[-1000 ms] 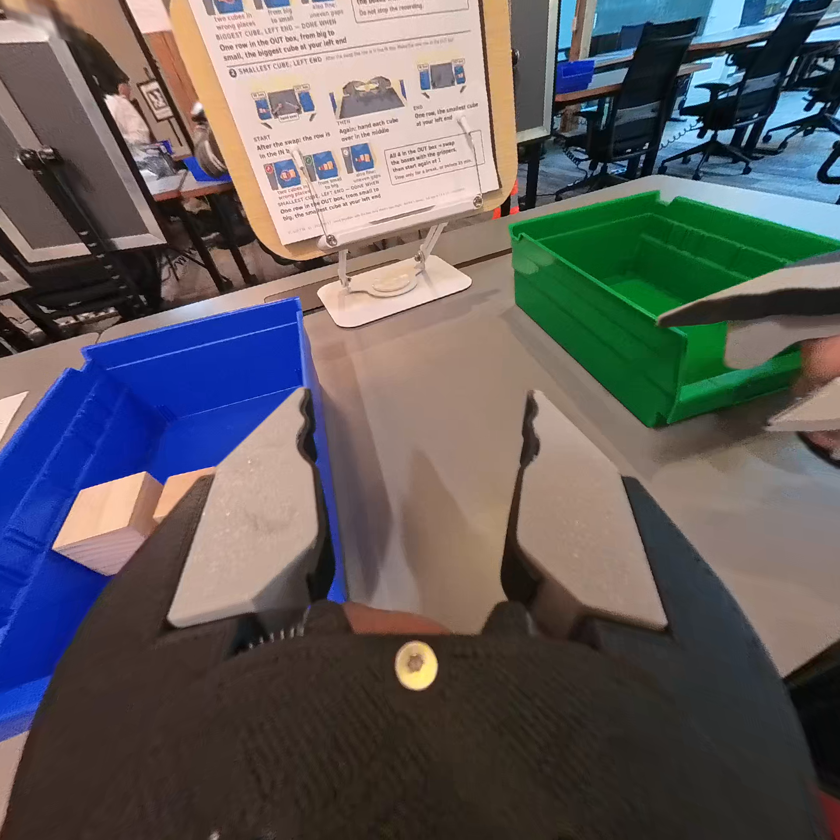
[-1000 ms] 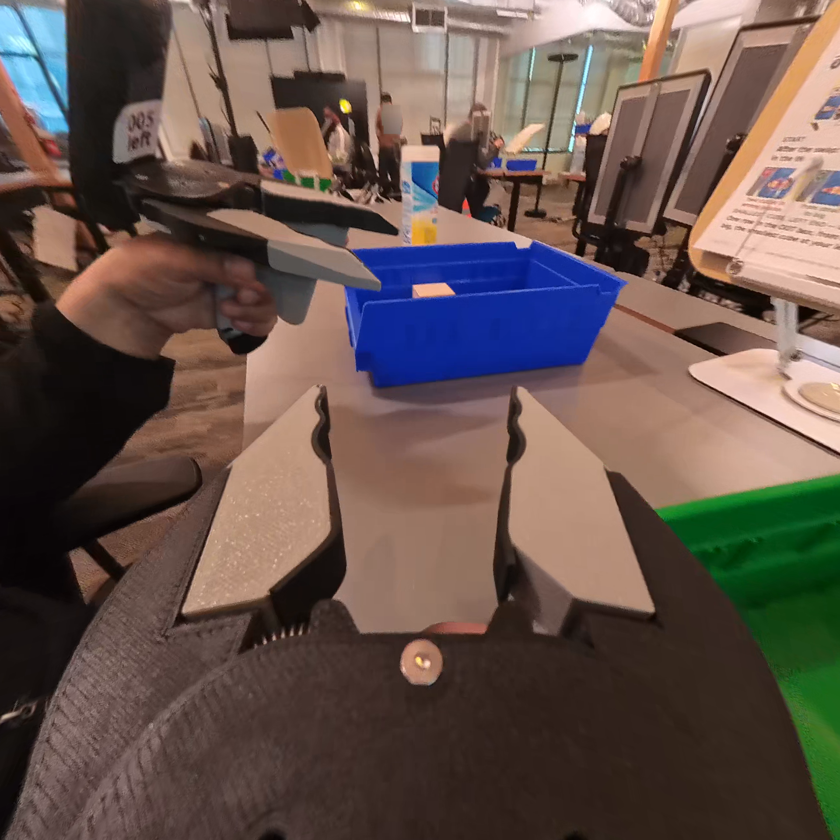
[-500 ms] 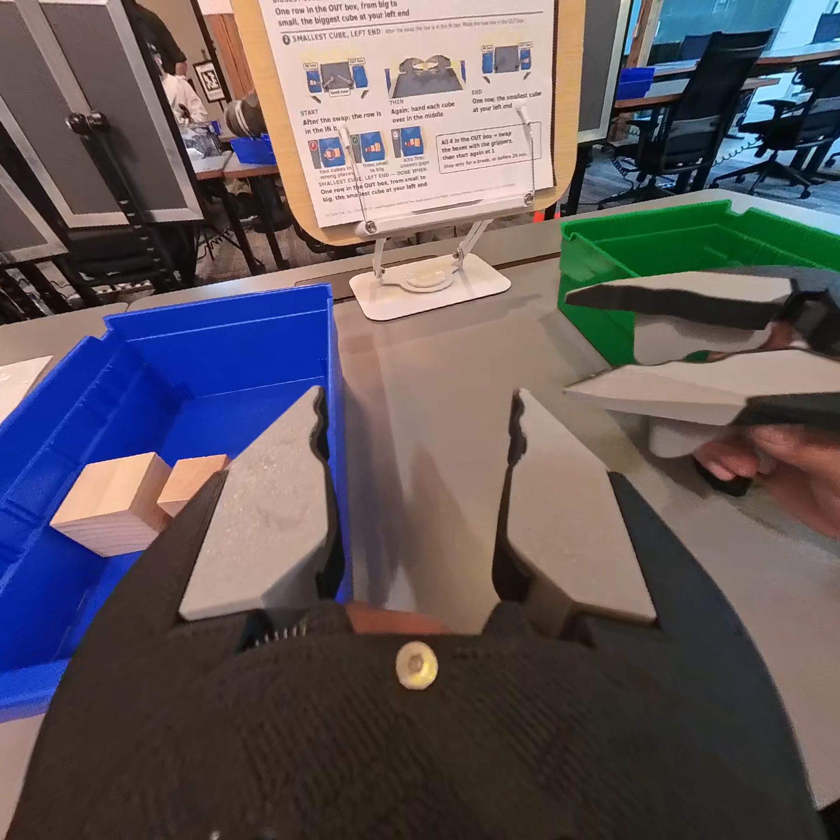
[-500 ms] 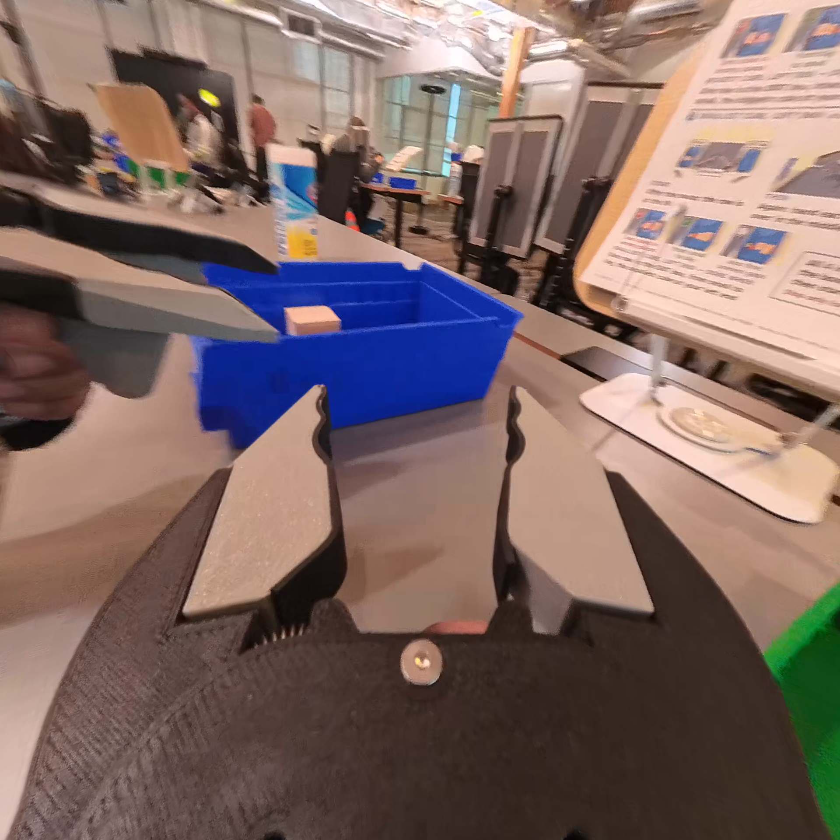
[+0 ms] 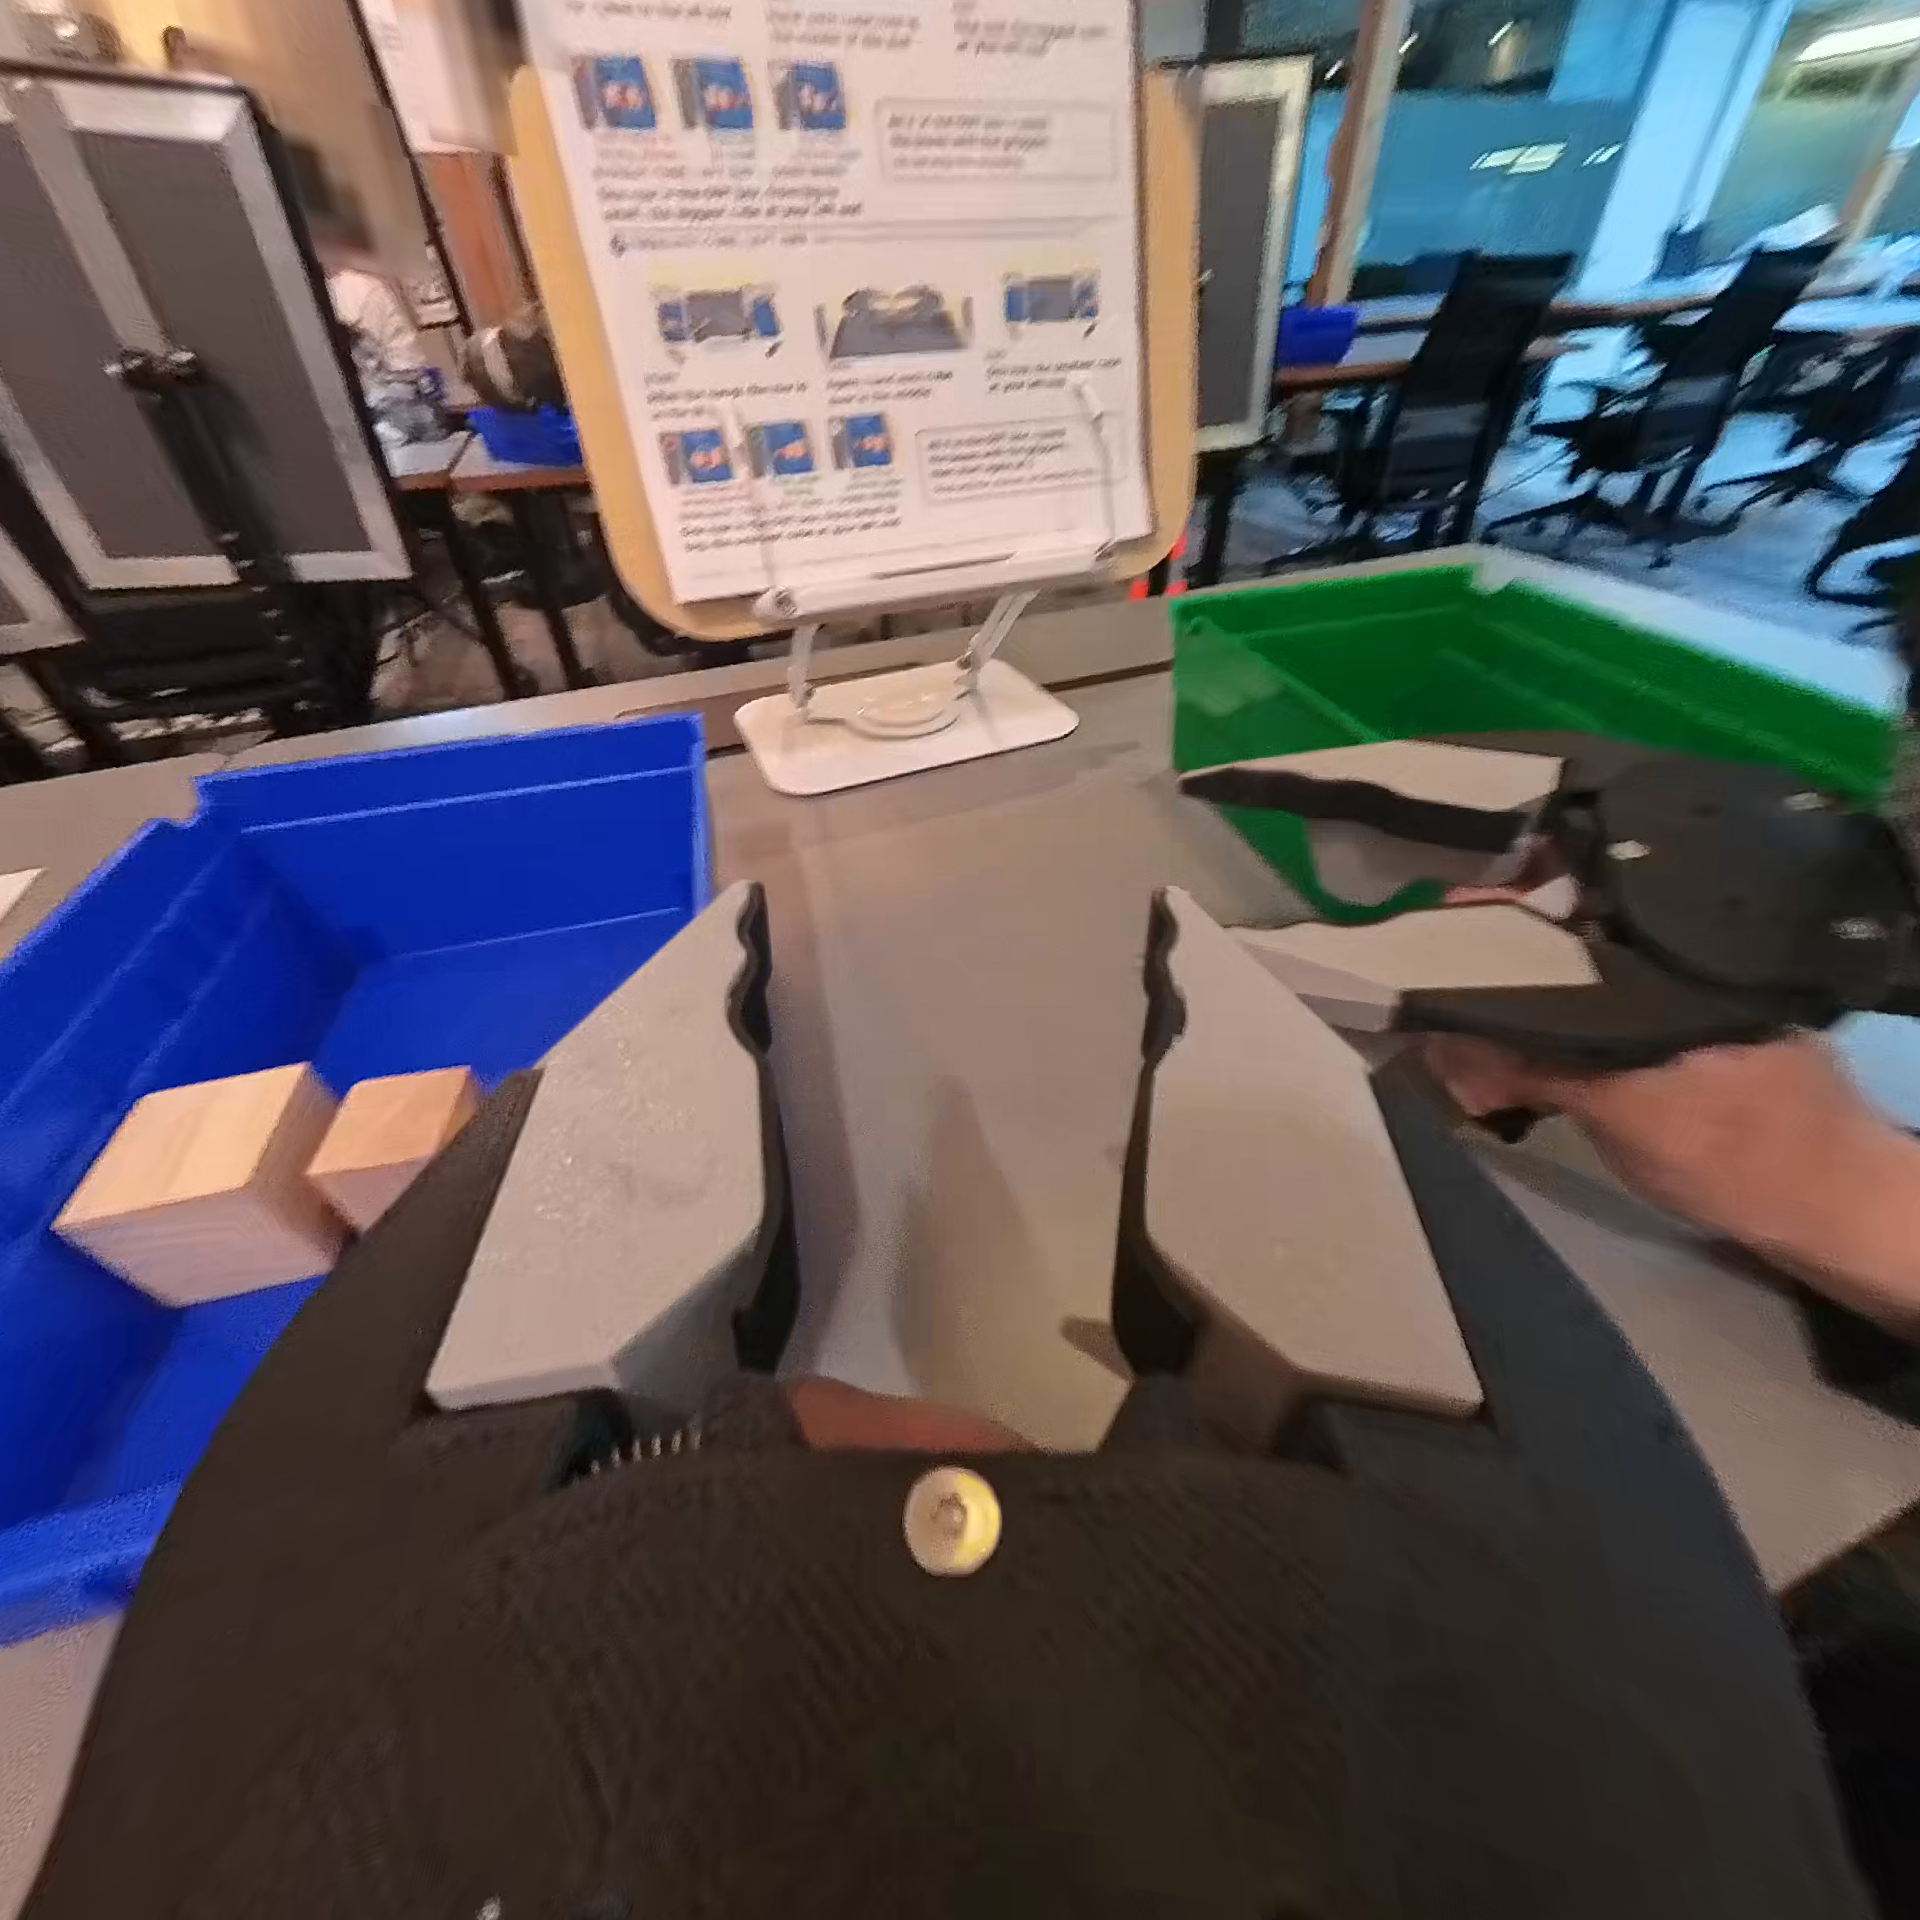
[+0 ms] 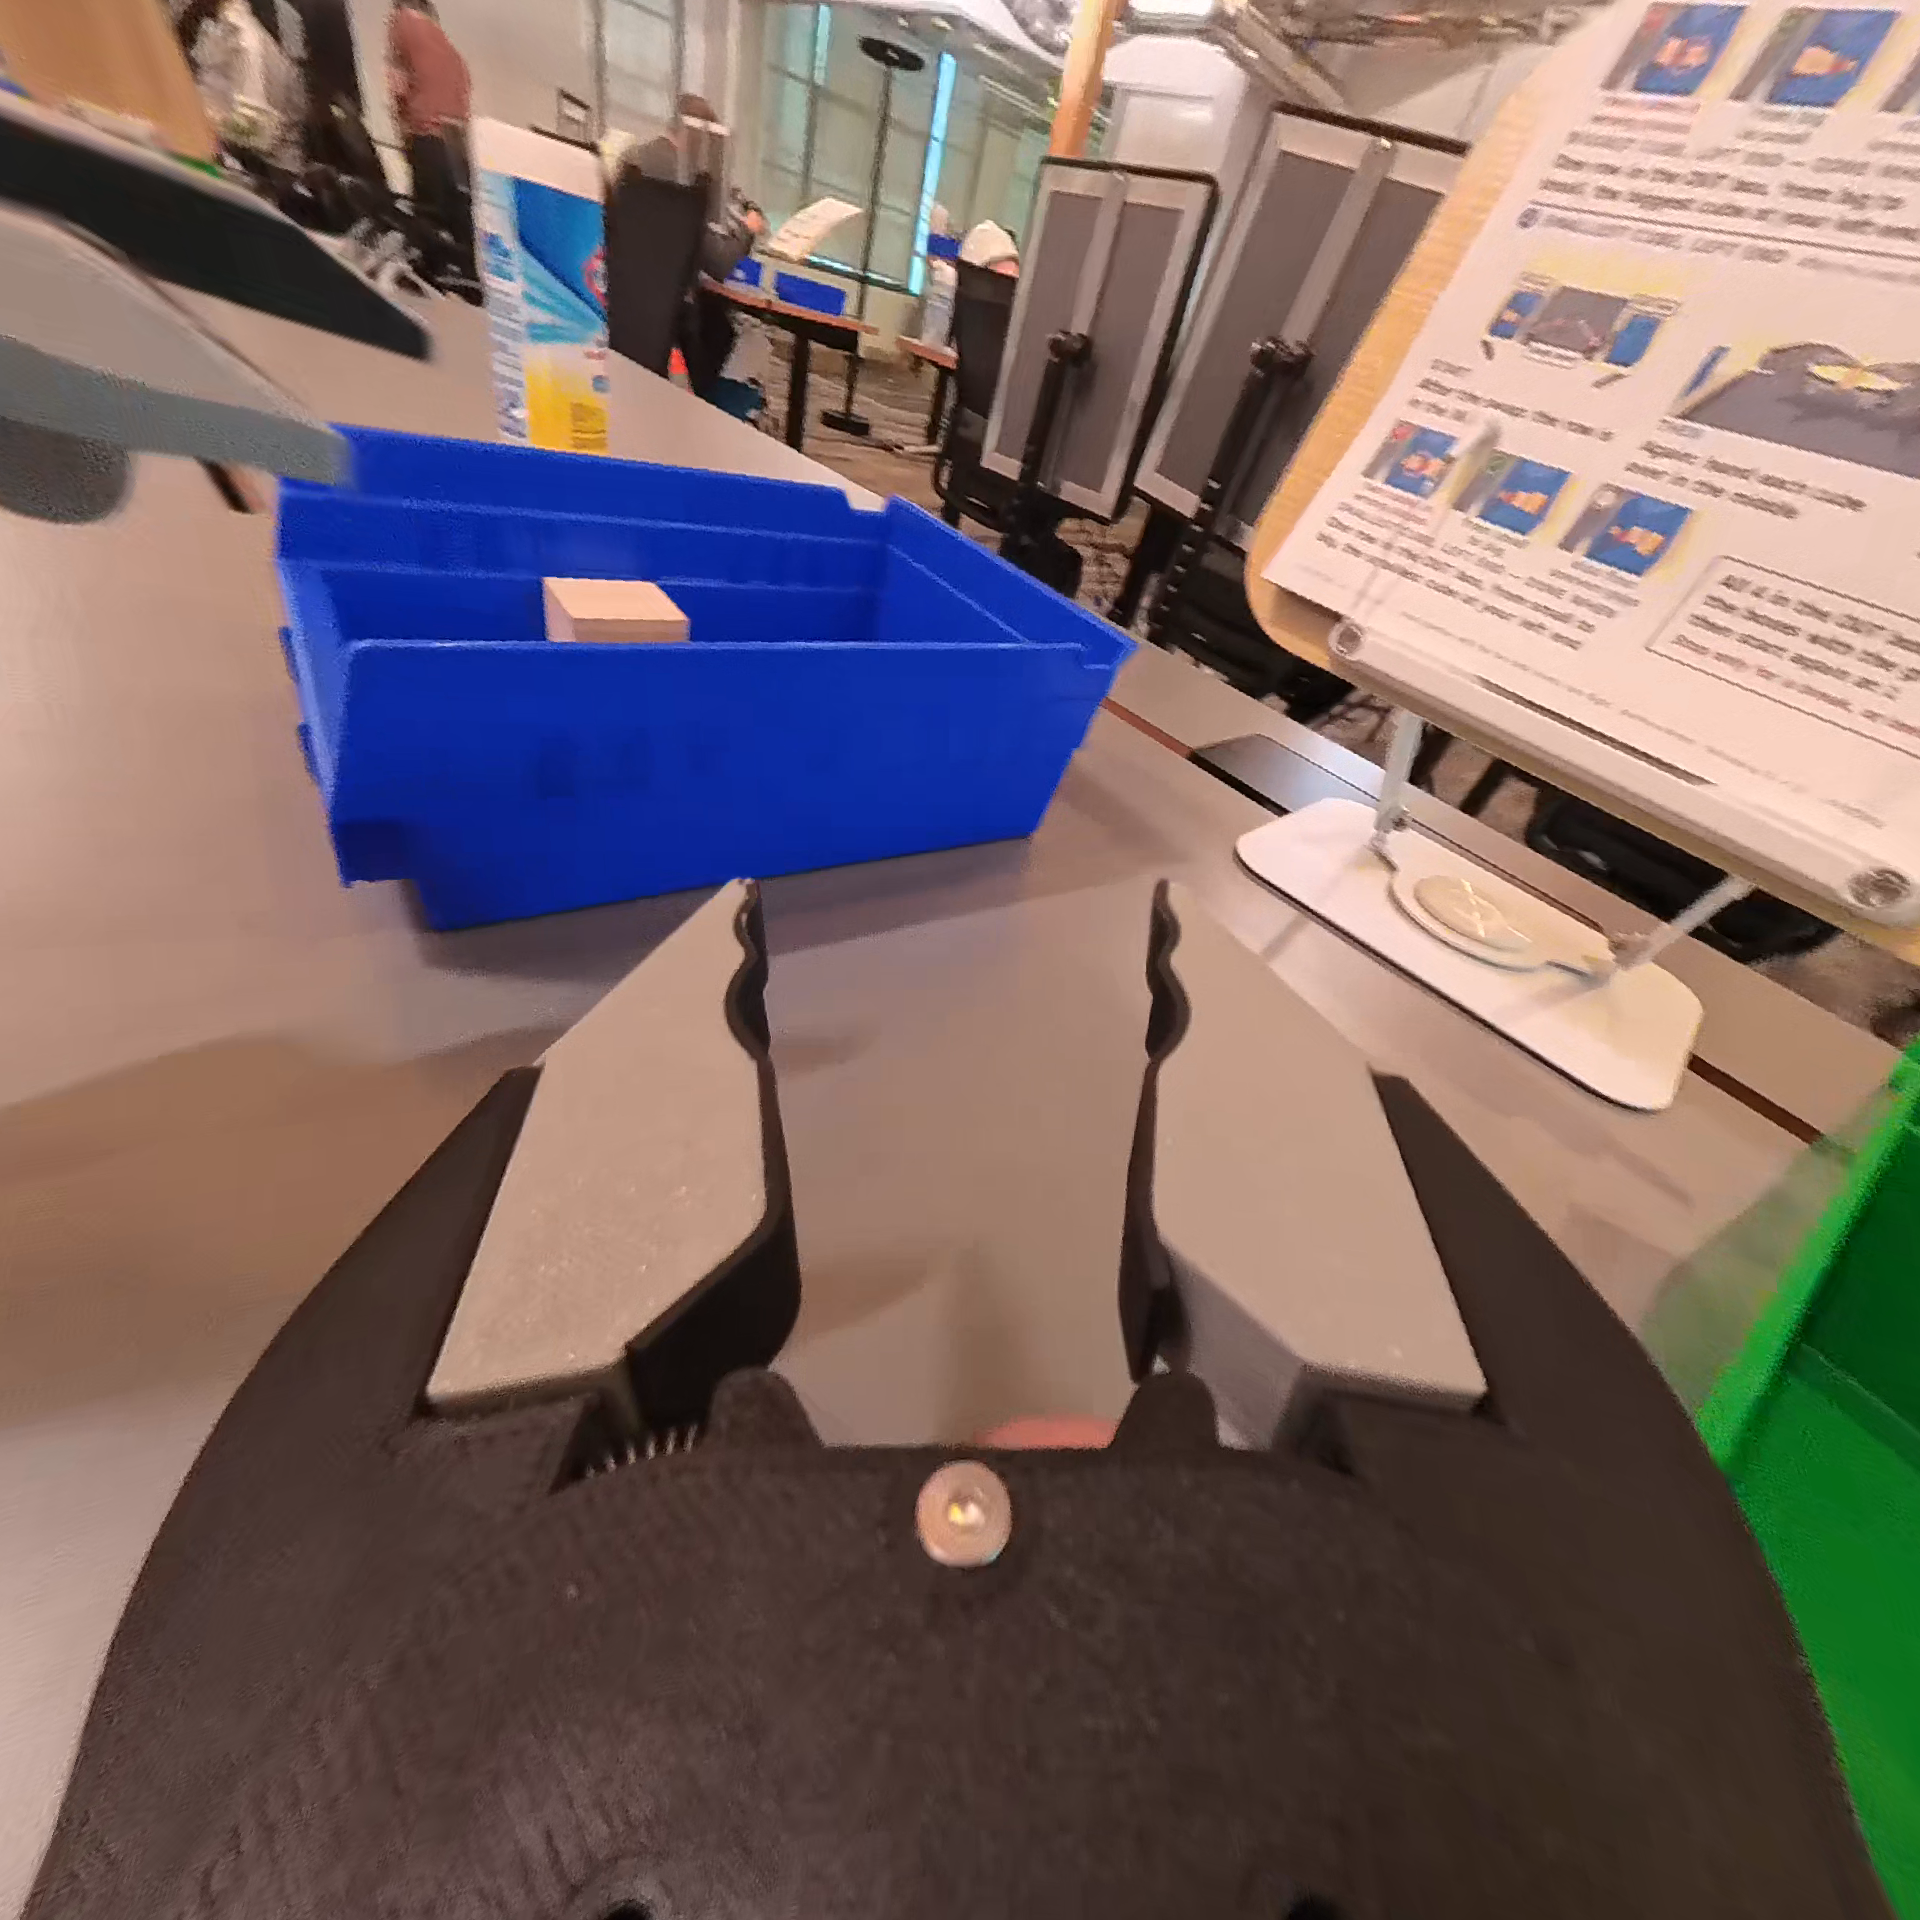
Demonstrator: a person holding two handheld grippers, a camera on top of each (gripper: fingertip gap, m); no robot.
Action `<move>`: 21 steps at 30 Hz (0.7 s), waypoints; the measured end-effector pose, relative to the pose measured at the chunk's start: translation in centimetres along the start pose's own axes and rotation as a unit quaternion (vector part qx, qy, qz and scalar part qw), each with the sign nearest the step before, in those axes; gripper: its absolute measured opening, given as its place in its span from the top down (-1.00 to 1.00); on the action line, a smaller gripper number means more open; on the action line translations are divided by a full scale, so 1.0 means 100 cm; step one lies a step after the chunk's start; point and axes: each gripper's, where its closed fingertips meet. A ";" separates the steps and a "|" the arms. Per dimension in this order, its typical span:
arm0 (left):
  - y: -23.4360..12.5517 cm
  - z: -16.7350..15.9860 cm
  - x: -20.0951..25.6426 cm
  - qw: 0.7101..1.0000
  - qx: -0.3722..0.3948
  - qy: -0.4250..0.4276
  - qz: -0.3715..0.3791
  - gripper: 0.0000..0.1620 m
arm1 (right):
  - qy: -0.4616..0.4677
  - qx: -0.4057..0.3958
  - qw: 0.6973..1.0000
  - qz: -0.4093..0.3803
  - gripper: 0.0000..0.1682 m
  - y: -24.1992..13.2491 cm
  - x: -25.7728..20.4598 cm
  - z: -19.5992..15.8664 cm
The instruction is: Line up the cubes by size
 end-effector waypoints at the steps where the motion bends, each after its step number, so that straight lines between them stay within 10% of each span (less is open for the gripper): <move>1: 0.000 0.005 0.010 1.000 0.014 -0.012 -0.022 0.14 | 0.002 -0.008 1.000 -0.013 0.15 -0.001 0.006 -0.003; 8: 0.006 0.002 0.039 0.997 0.014 -0.020 -0.074 0.19 | 0.026 -0.045 0.994 -0.094 0.18 -0.008 0.044 -0.015; 21: 0.008 -0.007 0.029 0.998 0.009 0.001 -0.068 0.24 | 0.030 -0.021 0.999 0.035 0.17 0.000 -0.007 -0.009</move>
Point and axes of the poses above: each gripper's, where its closed fingertips meet, y out along the fingers, z out of its top, x = y × z across the jaws, and after that the axes turned 4 degrees about x, right-handed
